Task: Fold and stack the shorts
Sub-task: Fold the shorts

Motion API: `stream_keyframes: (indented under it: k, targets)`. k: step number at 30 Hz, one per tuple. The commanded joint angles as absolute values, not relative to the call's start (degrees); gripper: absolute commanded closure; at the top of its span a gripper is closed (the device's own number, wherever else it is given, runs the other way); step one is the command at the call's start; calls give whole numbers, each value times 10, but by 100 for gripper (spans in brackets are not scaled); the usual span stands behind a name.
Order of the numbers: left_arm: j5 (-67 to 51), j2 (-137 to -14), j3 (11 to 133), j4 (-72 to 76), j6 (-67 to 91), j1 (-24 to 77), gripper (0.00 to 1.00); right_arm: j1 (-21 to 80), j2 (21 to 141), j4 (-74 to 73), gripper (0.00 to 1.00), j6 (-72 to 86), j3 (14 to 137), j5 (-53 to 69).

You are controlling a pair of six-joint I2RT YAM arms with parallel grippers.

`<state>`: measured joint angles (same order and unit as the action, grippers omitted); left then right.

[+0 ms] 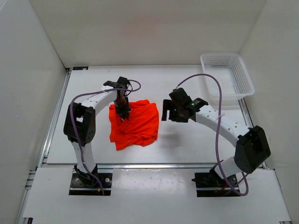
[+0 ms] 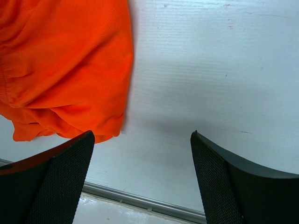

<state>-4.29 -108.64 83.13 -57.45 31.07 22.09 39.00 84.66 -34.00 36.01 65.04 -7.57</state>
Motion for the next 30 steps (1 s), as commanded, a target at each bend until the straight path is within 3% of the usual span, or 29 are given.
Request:
stream_keyframes:
  k: [1, 5, 11, 13, 15, 16, 18, 24, 30]
  targets:
    - [-25, -1026, 870, -593, 318, 220, 90, 379, 816, -352, 12, 355, 660, -87]
    - [-31, -962, 870, -618, 323, 201, 90, 374, 805, -352, 12, 349, 660, -87]
    - [-49, -923, 773, -598, 334, 147, 90, 368, 805, -352, 12, 344, 660, -82]
    - [-49, -923, 747, -577, 340, 130, 75, 368, 805, -358, 12, 344, 660, -82]
    - [-35, -929, 709, -550, 352, 110, 52, 368, 810, -358, 11, 338, 660, -77]
    - [-35, -936, 700, -550, 352, 102, 29, 368, 810, -358, 10, 338, 660, -76]
    - [-40, -947, 679, -541, 352, 82, 17, 368, 816, -363, 9, 338, 655, -76]
    - [-33, -923, 666, -531, 358, 62, 16, 368, 833, -349, 4, 320, 655, -27]
    - [-33, -940, 643, -514, 338, 41, 18, 390, 963, -279, 1, 308, 706, 119]
